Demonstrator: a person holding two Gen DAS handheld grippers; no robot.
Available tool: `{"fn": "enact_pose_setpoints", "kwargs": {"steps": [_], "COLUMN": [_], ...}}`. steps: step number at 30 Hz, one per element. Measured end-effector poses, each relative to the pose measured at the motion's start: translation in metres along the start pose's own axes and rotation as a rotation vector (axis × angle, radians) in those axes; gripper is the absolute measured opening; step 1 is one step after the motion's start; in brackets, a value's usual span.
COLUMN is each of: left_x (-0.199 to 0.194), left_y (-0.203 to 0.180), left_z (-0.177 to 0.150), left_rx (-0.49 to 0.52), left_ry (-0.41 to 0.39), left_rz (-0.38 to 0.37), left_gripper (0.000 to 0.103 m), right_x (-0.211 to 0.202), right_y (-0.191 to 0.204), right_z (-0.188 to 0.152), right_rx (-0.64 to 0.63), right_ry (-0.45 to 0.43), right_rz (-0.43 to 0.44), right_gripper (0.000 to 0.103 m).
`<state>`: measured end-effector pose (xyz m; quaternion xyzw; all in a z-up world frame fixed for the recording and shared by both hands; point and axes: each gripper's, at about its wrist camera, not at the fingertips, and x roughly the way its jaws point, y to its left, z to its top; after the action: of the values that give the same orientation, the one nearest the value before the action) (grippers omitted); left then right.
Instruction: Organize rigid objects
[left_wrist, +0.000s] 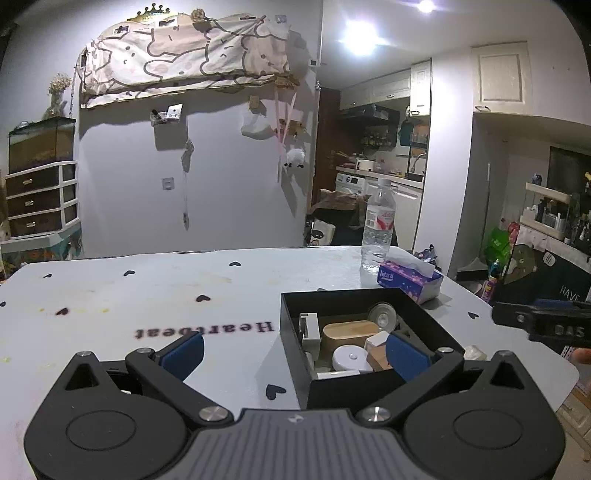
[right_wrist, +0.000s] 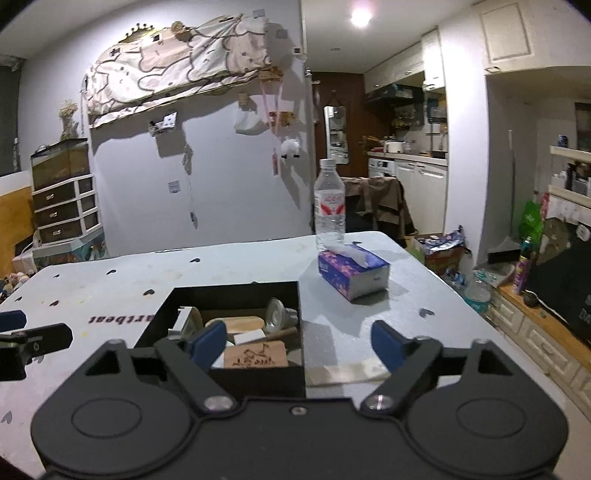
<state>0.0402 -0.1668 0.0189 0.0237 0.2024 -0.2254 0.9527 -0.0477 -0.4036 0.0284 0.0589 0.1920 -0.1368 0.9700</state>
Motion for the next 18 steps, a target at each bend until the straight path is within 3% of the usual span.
{"fn": "enact_pose_setpoints", "kwargs": {"steps": [3, 6, 18], "left_x": [-0.004, -0.009, -0.026], "left_y": [0.0, 0.0, -0.003], "left_z": [-0.004, -0.008, -0.019], "left_rx": [-0.005, -0.014, -0.002], "left_ry": [0.003, 0.006, 0.015], "left_rz": [0.007, 0.018, 0.07], "left_gripper": [0.103, 0.103, 0.103], "right_x": [-0.011, -0.021, -0.035], "right_y": [0.002, 0.008, 0.012], "right_z": [-0.006, -0.013, -0.024], "right_rx": [-0.014, -0.045, -0.024], "right_ry": [-0.006, -0.025, -0.033], "right_rz": [-0.026, -0.04, -0.016], "right_gripper": [0.1, 0.103, 0.103]}}
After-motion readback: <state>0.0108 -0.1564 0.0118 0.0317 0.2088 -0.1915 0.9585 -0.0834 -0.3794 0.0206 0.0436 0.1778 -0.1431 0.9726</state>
